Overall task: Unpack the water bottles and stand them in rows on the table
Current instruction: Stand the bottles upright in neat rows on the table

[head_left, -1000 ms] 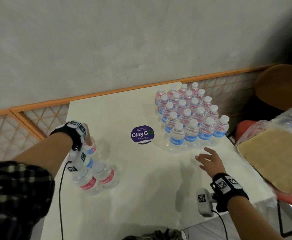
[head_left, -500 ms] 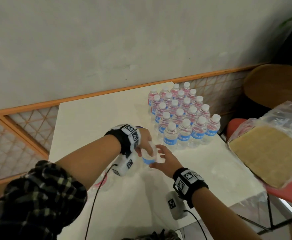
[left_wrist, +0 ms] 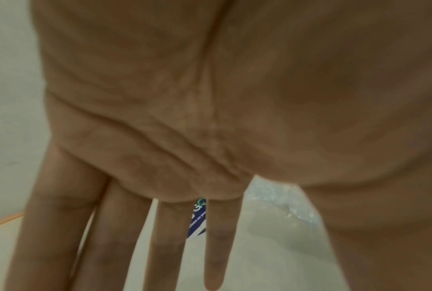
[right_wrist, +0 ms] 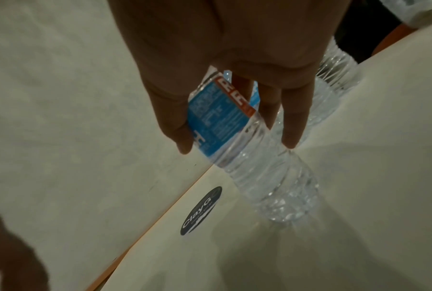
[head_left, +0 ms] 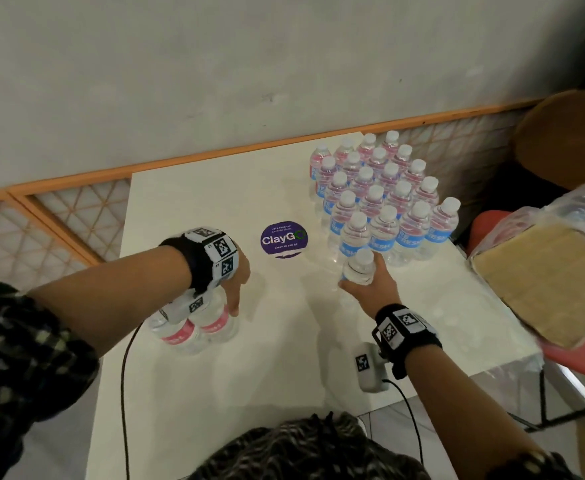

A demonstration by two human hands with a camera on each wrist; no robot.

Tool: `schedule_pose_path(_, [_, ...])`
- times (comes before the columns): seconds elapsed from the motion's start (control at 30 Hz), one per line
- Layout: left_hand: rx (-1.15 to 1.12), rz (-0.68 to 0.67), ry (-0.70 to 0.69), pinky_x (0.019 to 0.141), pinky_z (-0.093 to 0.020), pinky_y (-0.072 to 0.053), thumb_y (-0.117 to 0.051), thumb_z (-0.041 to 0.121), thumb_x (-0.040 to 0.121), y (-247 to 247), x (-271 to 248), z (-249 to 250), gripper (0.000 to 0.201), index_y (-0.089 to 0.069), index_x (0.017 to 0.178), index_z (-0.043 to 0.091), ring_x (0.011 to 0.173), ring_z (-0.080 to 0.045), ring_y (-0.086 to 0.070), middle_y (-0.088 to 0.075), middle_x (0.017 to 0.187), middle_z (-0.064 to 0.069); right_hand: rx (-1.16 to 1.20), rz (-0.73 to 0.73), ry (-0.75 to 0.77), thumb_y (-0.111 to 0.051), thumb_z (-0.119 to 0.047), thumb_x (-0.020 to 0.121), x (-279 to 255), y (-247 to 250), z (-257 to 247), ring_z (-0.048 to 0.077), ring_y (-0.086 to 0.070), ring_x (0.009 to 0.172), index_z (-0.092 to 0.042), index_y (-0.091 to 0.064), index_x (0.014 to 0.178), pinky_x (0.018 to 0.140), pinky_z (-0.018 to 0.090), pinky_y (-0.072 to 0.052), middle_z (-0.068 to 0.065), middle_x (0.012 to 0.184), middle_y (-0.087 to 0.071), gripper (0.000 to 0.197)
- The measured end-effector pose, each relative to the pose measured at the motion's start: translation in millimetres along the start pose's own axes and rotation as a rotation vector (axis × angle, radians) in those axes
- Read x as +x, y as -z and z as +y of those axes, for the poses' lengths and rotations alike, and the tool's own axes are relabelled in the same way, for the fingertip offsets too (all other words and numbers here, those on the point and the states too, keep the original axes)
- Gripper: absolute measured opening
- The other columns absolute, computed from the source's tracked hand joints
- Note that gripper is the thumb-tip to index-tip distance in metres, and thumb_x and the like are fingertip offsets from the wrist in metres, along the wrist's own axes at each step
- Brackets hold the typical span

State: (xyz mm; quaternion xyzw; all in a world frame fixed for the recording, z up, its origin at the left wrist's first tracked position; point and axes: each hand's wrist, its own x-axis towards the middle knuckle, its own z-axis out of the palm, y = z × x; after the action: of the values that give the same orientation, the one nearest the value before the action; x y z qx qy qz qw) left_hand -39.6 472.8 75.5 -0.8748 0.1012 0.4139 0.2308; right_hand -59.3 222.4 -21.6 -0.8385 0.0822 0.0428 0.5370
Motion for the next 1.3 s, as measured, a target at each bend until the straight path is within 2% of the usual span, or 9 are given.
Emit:
schedule_pose_path(0.17, [0.130, -0.087, -0.034, 0.090, -0.025, -0.043, -0.073, 0.045, 0.077, -8, -3, 5, 0.068, -0.052, 0.134, 0.015, 0.120, -0.020, -0.055, -0.054, 0.137, -0.001, 0.002, 0.039, -0.008, -0.077, -0.018, 0.073, 5, 7, 4, 0.016, -0.052, 0.096, -0.022, -0.041, 0.132, 0.082, 0.025, -0.038, -0.005, 0.113, -0.056, 0.069])
schedule_pose_path(0.27, [0.007, -0.154, -0.065, 0.050, -0.013, -0.042, -0.082, 0.028, 0.070, -2, 1, -1, 0.049, -0.069, 0.111, 0.005, 0.074, -0.011, -0.059, -0.074, 0.092, 0.004, 0.005, 0.066, -0.023, -0.078, -0.020, 0.073, 7, 13, 10, 0.019, -0.055, 0.102, -0.023, -0.040, 0.133, 0.083, 0.026, -0.039, -0.001, 0.119, -0.058, 0.071])
schedule_pose_path(0.33, [-0.038, -0.083, -0.100, 0.040, -0.010, -0.039, -0.083, 0.025, 0.066, 4, 8, -3, 0.045, -0.071, 0.104, 0.003, 0.058, -0.010, -0.053, -0.065, 0.062, 0.008, 0.001, 0.076, -0.036, -0.078, -0.020, 0.073, 9, 18, 13, 0.023, -0.056, 0.108, -0.022, -0.039, 0.133, 0.084, 0.027, -0.039, 0.001, 0.123, -0.058, 0.071])
schedule_pose_path(0.5, [-0.105, 0.121, -0.230, 0.060, -0.026, -0.048, -0.080, 0.023, 0.065, 35, 10, 27, 0.031, -0.064, 0.091, 0.017, 0.077, -0.022, -0.054, -0.057, 0.086, -0.004, 0.002, 0.105, -0.051, -0.077, -0.019, 0.074, 14, 27, 15, 0.025, -0.056, 0.112, -0.021, -0.039, 0.134, 0.085, 0.027, -0.039, 0.001, 0.126, -0.057, 0.071])
schedule_pose_path(0.6, [-0.140, 0.250, -0.294, 0.086, -0.035, -0.053, -0.076, 0.018, 0.067, 55, 10, 54, 0.046, -0.065, 0.111, 0.013, 0.100, -0.028, -0.061, -0.063, 0.105, -0.008, 0.006, 0.107, -0.058, -0.077, -0.018, 0.075, 16, 31, 18, 0.023, -0.055, 0.111, -0.022, -0.038, 0.134, 0.085, 0.027, -0.038, 0.001, 0.125, -0.057, 0.071])
schedule_pose_path(0.8, [0.018, 0.458, -0.484, 0.080, -0.030, -0.040, -0.061, 0.012, 0.084, 78, 10, 115, 0.047, -0.055, 0.130, 0.020, 0.116, -0.025, -0.051, -0.054, 0.125, -0.006, -0.014, 0.114, -0.091, -0.076, -0.019, 0.073, 22, 40, 23, 0.016, -0.052, 0.096, -0.024, -0.038, 0.132, 0.080, 0.027, -0.038, -0.001, 0.120, -0.057, 0.070])
schedule_pose_path(1.07, [-0.098, 0.571, -0.645, 0.101, -0.036, -0.041, -0.064, 0.021, 0.085, 80, 19, 127, 0.052, -0.049, 0.134, 0.019, 0.122, -0.023, -0.049, -0.054, 0.133, -0.003, 0.037, 0.113, -0.114, -0.081, -0.021, 0.069, 23, 58, 36, 0.023, -0.054, 0.115, -0.024, -0.031, 0.137, 0.093, 0.032, -0.043, 0.001, 0.129, -0.054, 0.085])
schedule_pose_path(1.17, [-0.146, 0.660, -0.509, 0.092, -0.035, -0.045, -0.061, 0.038, 0.083, 78, 22, 117, 0.057, -0.045, 0.135, 0.020, 0.119, -0.024, -0.050, -0.051, 0.132, -0.003, 0.079, 0.095, -0.136, -0.081, -0.017, 0.071, 20, 58, 46, 0.024, -0.052, 0.121, -0.017, -0.030, 0.139, 0.097, 0.031, -0.042, 0.003, 0.134, -0.051, 0.085])
schedule_pose_path(1.3, [-0.103, 0.681, -0.280, 0.065, -0.030, -0.037, -0.053, 0.060, 0.084, 82, 15, 114, 0.051, -0.056, 0.101, 0.012, 0.085, -0.026, -0.058, -0.059, 0.089, -0.004, 0.066, 0.081, -0.210, -0.081, -0.024, 0.072, 20, 54, 63, 0.026, -0.053, 0.120, -0.018, -0.031, 0.139, 0.101, 0.040, -0.044, 0.006, 0.137, -0.050, 0.084])
